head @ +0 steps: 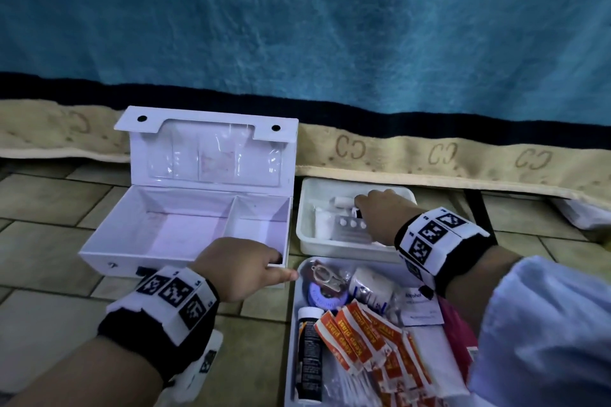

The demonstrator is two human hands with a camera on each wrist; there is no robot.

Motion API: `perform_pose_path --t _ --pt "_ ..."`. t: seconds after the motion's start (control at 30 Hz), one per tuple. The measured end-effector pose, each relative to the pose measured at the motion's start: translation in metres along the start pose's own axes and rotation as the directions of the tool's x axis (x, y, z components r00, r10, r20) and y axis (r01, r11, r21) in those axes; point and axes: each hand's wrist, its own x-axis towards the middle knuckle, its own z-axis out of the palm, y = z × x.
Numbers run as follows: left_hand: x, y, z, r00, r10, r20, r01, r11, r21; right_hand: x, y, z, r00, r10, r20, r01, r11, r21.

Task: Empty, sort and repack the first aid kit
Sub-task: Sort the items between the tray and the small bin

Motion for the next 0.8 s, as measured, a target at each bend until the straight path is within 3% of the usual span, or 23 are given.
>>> perform_pose_path --t 0.6,0.7,0.8 --pt "-0.001 0.002 -0.003 1.000 -0.017 0.023 0.017 1.000 0.014 -0.005 0.010 0.002 0.998 -0.043 -0.041 0.045 0.997 0.059" --pt "-0.002 0.003 -0.004 0.999 -0.028 0.024 0.028 1.000 0.012 -0.006 0.013 -0.001 0.999 -0.053 -0.011 0.054 0.989 0.136" --pt "-0.004 0.004 -0.005 0.999 -0.042 0.021 0.042 0.999 0.005 -0.009 0.022 -0.003 0.994 -0.004 -0.105 0.031 0.967 0.252"
